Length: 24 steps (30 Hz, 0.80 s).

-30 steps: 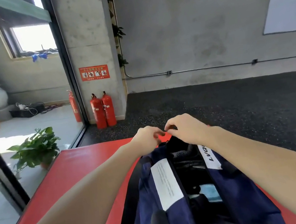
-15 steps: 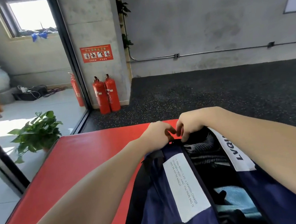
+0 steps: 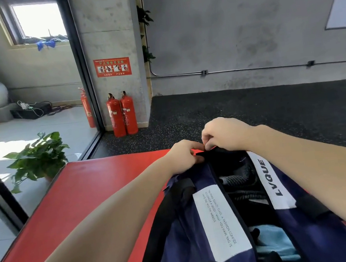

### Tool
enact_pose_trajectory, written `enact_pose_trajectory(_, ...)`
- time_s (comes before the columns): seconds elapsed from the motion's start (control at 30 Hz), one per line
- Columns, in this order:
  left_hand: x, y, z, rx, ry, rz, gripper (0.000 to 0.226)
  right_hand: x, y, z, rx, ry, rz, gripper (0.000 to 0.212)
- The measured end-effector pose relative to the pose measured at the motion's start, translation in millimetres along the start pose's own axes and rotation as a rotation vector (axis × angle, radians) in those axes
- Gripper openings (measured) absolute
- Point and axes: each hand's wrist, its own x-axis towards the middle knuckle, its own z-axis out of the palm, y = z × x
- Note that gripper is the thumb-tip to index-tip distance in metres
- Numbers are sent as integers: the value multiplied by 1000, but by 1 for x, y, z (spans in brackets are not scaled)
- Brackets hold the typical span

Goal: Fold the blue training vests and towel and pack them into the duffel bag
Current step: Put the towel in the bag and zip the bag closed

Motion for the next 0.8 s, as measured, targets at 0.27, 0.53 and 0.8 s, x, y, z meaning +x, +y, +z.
enact_pose_trajectory(0.27,6,7,1,86,53,80,27,-15,2,8,31,104,9,9)
enact_pose_trajectory(0.53,2,-25,3,125,166,72,17,-46,-1,1,110,139,-36,10)
enact_pose_trajectory(0.8,-14,-5,-7,61,147,107,20,-104,3,-1,302,224,25,14)
